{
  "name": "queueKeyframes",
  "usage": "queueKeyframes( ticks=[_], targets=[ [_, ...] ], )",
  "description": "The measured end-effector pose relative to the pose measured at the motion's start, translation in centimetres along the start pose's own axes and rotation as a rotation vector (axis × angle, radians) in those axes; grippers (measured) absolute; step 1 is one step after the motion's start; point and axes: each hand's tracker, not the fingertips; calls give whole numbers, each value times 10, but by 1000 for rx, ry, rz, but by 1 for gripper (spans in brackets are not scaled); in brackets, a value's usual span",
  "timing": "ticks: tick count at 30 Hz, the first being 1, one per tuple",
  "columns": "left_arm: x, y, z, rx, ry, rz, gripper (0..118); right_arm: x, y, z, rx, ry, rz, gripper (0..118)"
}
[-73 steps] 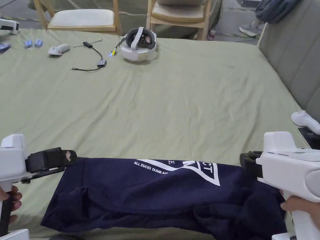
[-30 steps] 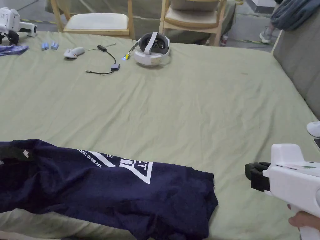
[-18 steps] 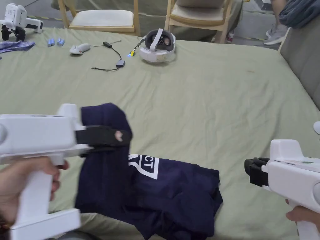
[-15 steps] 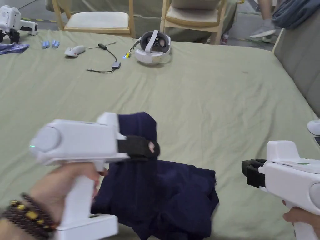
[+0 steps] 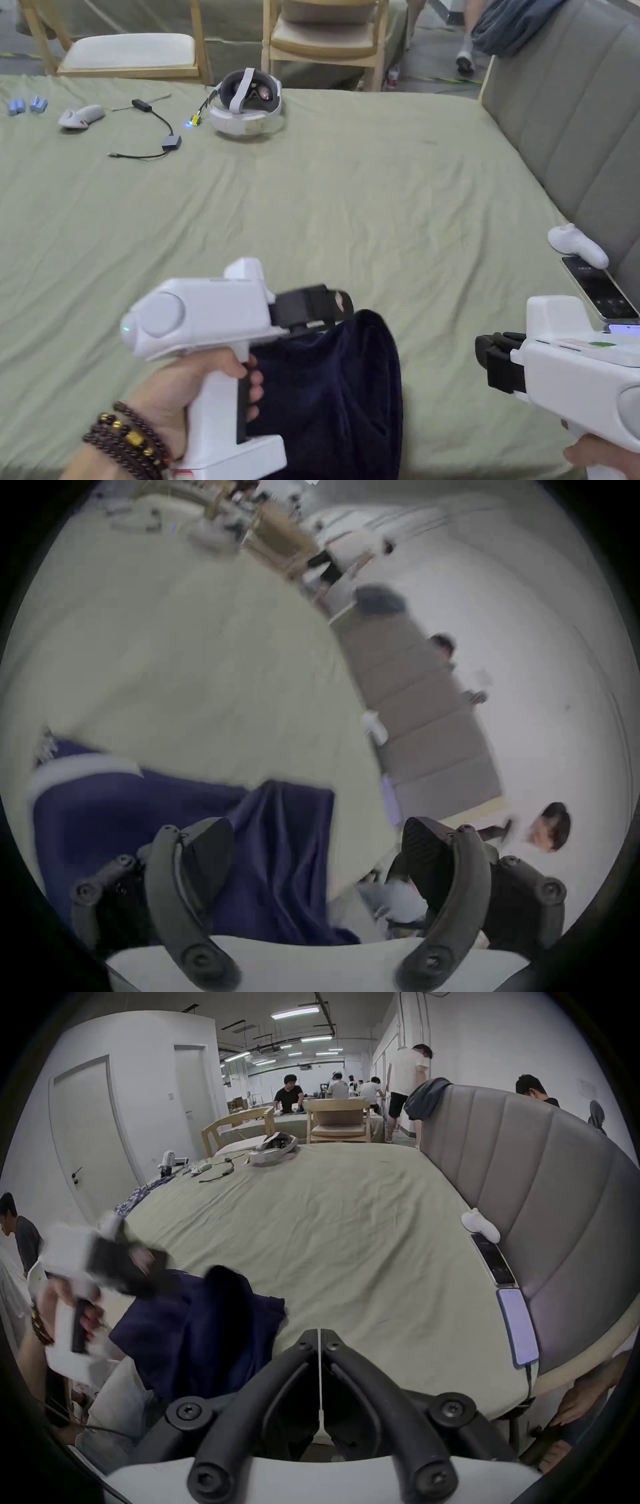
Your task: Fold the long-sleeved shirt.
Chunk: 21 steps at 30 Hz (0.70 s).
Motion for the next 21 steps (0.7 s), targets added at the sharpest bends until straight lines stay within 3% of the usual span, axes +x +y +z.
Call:
queueKeyframes(
  ticks=[2,3,4,5,9,11,16,19,21],
  targets=[
    [19,12,45,86,-30,-17,95,-1,1,-4,-5,-8,7,0],
    [23,16,63,120,-29,-23,80,-1,0,-4,-5,-8,7,0],
    [25,18,76,148,-24,-37,32,1,-1,-2,-5,-6,3,0],
    [43,6,90,167,37,-100,6,0,-1,-4,-5,-1,-2,0],
    [42,-33,76,187,462,-386,6,-4,-3,-11,-1,12,-15,0],
    [35,-60,51,135,501,-461,6,-9,-4,-14,-2,23,-14,0],
    [32,-115,-36,-75,392,-487,5,-18,-10,-17,-15,28,-2,0],
    [25,-134,-94,-211,441,-486,5,-16,-16,-14,-19,21,-6,0],
    [34,-142,-112,-199,414,-513,4,-11,-20,-11,-18,16,-27,0]
  ],
)
